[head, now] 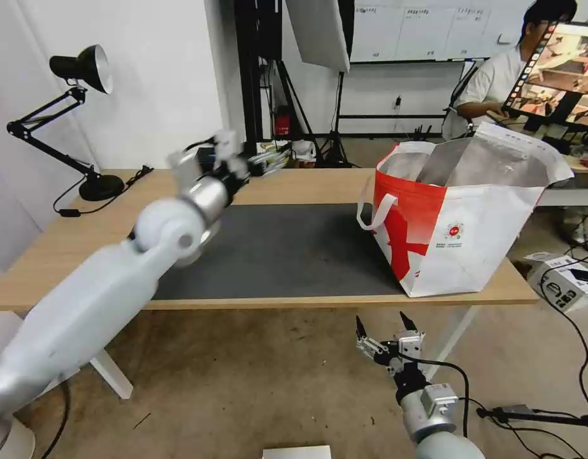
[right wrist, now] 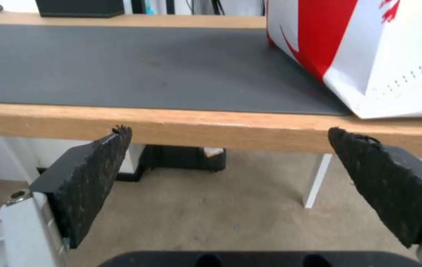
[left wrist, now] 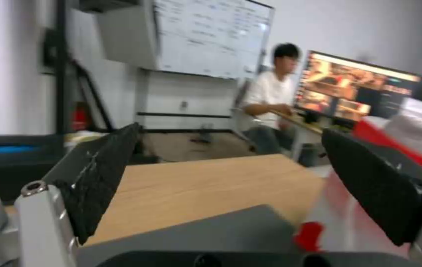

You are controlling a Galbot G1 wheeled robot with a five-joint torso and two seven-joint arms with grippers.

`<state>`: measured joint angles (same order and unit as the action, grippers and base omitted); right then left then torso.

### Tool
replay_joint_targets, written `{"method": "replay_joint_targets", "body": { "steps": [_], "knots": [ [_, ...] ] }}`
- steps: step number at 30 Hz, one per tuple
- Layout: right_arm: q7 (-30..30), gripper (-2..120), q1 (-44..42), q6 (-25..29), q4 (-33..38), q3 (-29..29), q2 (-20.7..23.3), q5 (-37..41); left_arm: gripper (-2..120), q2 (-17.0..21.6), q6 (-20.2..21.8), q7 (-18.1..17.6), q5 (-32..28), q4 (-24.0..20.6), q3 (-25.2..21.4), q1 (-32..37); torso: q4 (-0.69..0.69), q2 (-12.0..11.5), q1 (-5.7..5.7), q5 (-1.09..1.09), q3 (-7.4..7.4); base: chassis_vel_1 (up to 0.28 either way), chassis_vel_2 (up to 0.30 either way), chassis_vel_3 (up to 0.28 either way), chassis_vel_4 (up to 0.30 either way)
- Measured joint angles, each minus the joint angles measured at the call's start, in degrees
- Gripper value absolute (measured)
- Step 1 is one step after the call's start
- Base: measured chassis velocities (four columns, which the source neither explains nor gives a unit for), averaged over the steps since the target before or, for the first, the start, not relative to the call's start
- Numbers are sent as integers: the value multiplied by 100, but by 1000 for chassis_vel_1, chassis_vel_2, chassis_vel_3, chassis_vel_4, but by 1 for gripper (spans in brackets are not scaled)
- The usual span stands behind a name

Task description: Pick up the trash from the table and place it into the takeout bag.

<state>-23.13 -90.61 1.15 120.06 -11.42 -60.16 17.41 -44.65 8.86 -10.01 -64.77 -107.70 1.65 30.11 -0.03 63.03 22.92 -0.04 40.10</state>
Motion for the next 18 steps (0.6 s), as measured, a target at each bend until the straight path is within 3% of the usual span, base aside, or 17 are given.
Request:
{"method": "replay_joint_targets", "body": {
  "steps": [2,3,5,7,11,13,18],
  "knots": [
    [-2,100,0,0,0,0,0,0,100,412,-330,45,231,-343,-827,1118,7,0,-1,3,0,0,0,0,0],
    [-2,100,0,0,0,0,0,0,100,412,-330,45,231,-343,-827,1118,7,0,-1,3,0,0,0,0,0],
    [-1,100,0,0,0,0,-1,0,100,533,-594,145,496,-506,-1395,1977,4,1,-1,3,-1,0,0,0,0],
    [1,100,0,0,0,0,0,0,100,529,-641,163,584,-546,-1567,2216,4,1,-1,1,-1,0,0,0,0],
    [0,100,0,0,0,0,0,0,100,260,-947,188,1076,-564,-2003,2908,-1,0,0,2,0,0,0,0,0],
    [0,100,0,0,0,0,0,0,100,-38,-1129,205,1416,-572,-2397,3453,1,0,0,5,0,0,0,0,0],
    [-1,100,0,0,0,0,0,0,100,-342,-1282,301,1715,-586,-2822,4082,3,0,-1,3,0,0,0,0,0]
  ]
}}
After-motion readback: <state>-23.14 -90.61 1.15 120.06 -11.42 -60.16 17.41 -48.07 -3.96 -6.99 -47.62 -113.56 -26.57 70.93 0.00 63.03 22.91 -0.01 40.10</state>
